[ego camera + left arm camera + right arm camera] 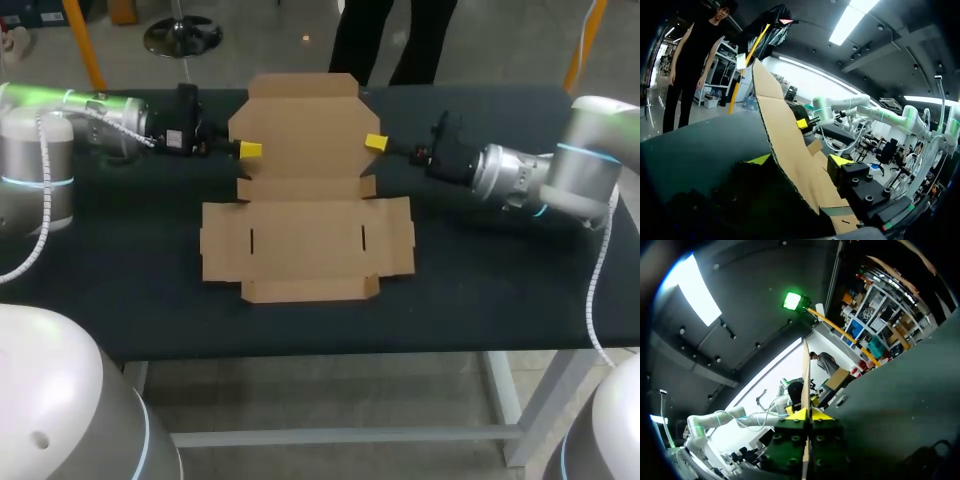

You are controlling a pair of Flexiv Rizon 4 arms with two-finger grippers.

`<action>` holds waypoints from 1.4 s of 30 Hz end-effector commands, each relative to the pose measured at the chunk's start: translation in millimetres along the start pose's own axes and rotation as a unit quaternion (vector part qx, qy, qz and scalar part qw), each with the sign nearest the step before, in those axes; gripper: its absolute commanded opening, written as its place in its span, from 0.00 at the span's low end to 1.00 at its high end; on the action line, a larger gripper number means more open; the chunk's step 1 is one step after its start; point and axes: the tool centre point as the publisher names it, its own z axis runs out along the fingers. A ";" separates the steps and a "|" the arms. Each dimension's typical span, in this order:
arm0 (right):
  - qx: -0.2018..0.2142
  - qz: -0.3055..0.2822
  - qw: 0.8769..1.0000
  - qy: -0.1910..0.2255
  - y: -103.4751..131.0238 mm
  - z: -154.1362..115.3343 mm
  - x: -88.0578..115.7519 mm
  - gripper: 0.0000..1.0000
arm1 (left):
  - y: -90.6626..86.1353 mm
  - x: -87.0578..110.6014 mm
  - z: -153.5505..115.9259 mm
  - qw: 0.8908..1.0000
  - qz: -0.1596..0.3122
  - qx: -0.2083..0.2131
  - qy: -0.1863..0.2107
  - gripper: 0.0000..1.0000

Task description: Assemble the packaging by folding the flat box into shape, placing the metal phone stand inside, and closing the box properly

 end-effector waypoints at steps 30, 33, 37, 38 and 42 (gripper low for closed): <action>0.002 -0.009 1.000 0.007 2.2 9.2 -1.2 0.00 | -0.3 -7.8 17.2 0.999 -0.001 -0.001 0.037 0.15; 0.001 -0.009 1.000 0.008 2.2 9.4 -1.2 0.00 | -0.2 -8.3 17.6 0.999 -0.001 -0.001 0.038 0.07; 0.001 -0.010 1.000 0.008 2.3 9.6 -1.1 0.00 | -0.1 -8.7 18.2 0.999 -0.002 -0.001 0.040 0.00; 0.001 -0.010 1.000 0.008 2.3 9.7 -1.1 0.00 | -0.1 -8.8 18.3 0.999 -0.001 -0.001 0.040 0.00; 0.000 -0.009 1.000 0.009 2.4 9.8 -0.9 0.00 | -0.1 -9.0 18.4 0.999 -0.001 0.000 0.042 0.00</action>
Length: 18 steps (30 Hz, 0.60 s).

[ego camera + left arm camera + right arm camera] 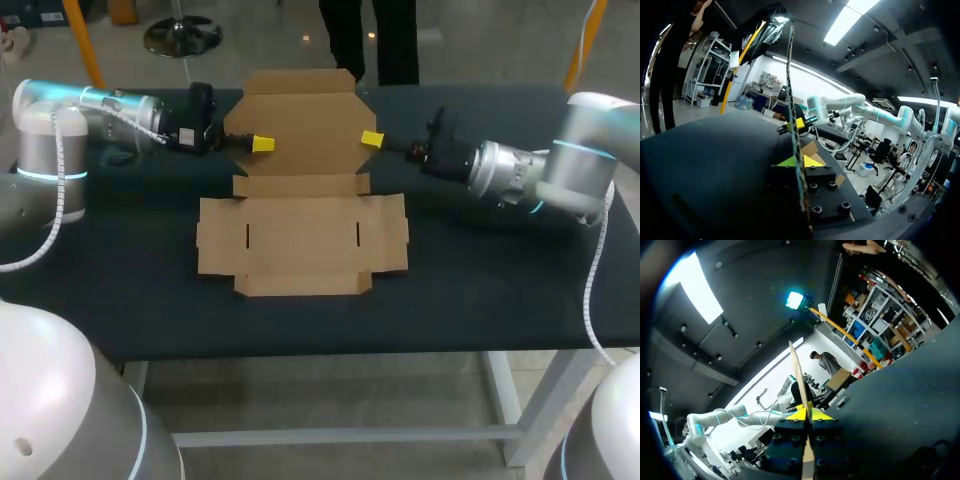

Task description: Assemble the packaging by folding the flat box into shape, placing the metal phone stand inside, and closing the box properly

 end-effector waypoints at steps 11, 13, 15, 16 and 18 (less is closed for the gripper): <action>0.011 -0.013 1.000 -0.013 5.9 -6.3 11.7 0.48 | -2.5 -5.9 0.1 1.000 0.006 -0.002 0.011 0.00; 0.016 -0.019 0.999 -0.024 7.4 -10.2 17.1 0.48 | -3.9 -6.7 0.0 1.000 0.007 -0.003 0.010 0.00; 0.020 -0.027 0.999 -0.035 7.8 -15.8 23.9 0.48 | -5.6 -7.8 -0.3 1.000 0.008 -0.004 0.008 0.00; 0.023 -0.030 0.999 -0.037 7.9 -18.6 27.2 0.48 | -6.3 -8.4 -0.4 1.000 0.008 -0.004 0.007 0.00; 0.027 -0.040 0.998 -0.052 7.8 -24.4 34.2 0.48 | -7.9 -10.1 -0.7 1.000 0.009 -0.005 0.005 0.00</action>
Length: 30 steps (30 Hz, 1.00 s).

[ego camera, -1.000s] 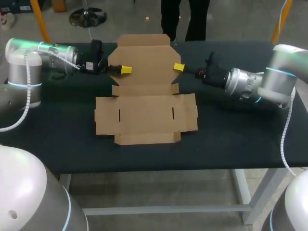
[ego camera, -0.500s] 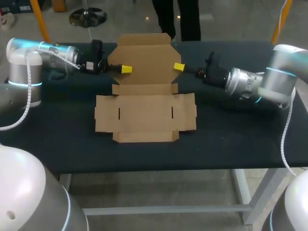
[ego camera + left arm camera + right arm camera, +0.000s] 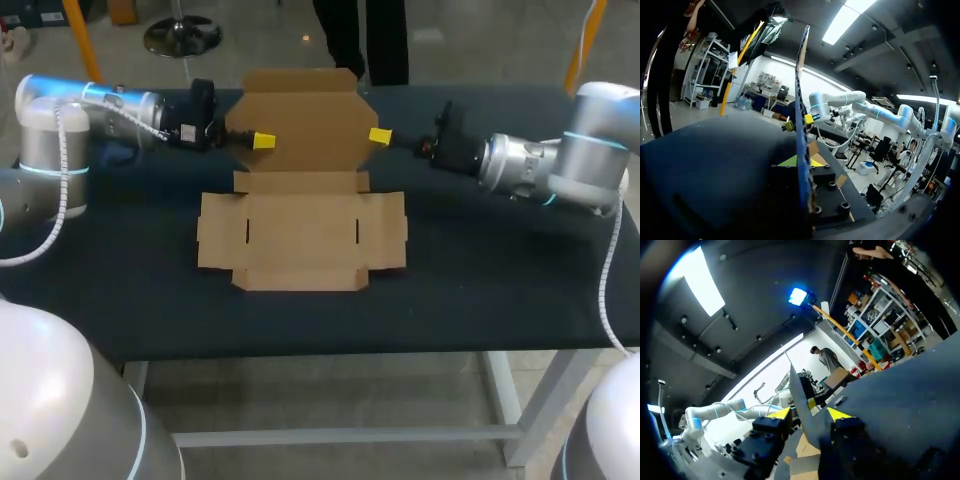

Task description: Assemble the packaging by folding the flat box into shape, placing the metal phone stand inside, and closing the box properly

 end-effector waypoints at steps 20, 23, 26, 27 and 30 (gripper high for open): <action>0.047 -0.074 0.987 -0.135 -16.7 -68.3 71.4 0.34 | -30.8 -19.8 -7.5 0.999 0.012 -0.019 -0.033 0.00; 0.054 -0.091 0.983 -0.149 -20.0 -74.0 78.4 0.19 | -33.9 -21.3 -7.9 0.999 0.013 -0.022 -0.036 0.00; 0.061 -0.106 0.979 -0.163 -23.7 -79.6 84.6 0.00 | -36.5 -20.5 -8.1 0.999 0.015 -0.023 -0.038 0.00; 0.065 -0.113 0.977 -0.168 -25.3 -81.7 86.8 0.00 | -38.0 -20.4 -8.3 0.999 0.016 -0.024 -0.038 0.00; 0.076 -0.133 0.972 -0.177 -30.9 -88.1 93.3 0.00 | -42.9 -21.4 -9.4 0.999 0.023 -0.024 -0.040 0.00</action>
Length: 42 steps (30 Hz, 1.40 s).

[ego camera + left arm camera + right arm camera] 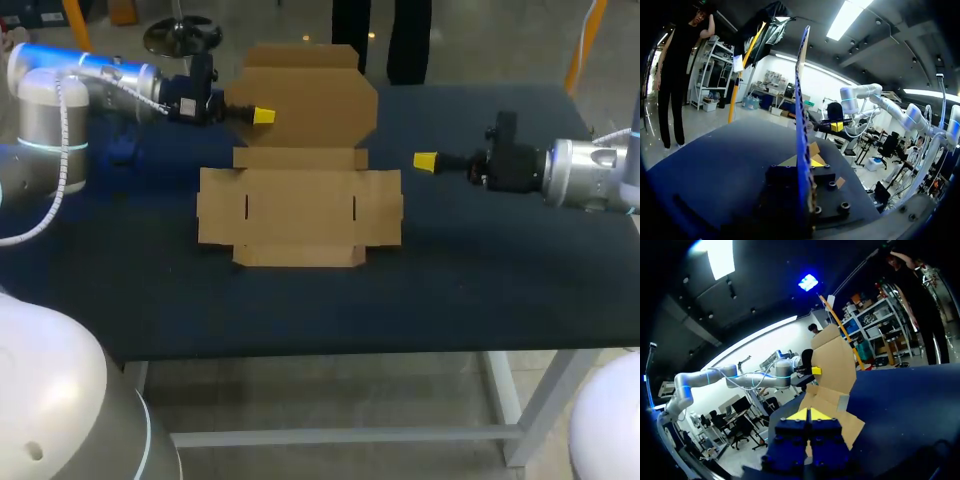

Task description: Assemble the packaging by folding the flat box into shape, placing the metal phone stand inside, and closing the box properly

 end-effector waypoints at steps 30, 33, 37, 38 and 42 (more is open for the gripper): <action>0.049 -0.152 0.985 -0.060 -18.6 -18.5 34.3 0.00 | -13.9 10.9 2.6 0.999 0.043 0.006 -0.002 0.00; 0.063 -0.180 0.980 -0.055 -26.2 -17.0 37.7 0.00 | -18.1 20.5 1.2 0.998 0.053 0.014 -0.010 0.00; 0.067 -0.211 0.974 -0.053 -31.3 -27.8 47.7 0.00 | -26.2 28.5 0.9 0.998 0.063 0.013 -0.024 0.00; 0.068 -0.217 0.972 -0.054 -32.3 -30.9 50.1 0.00 | -28.2 30.6 0.9 0.997 0.065 0.013 -0.024 0.00; 0.073 -0.236 0.967 -0.056 -37.6 -42.6 56.1 0.00 | -35.9 40.6 3.6 0.996 0.079 0.008 -0.028 0.00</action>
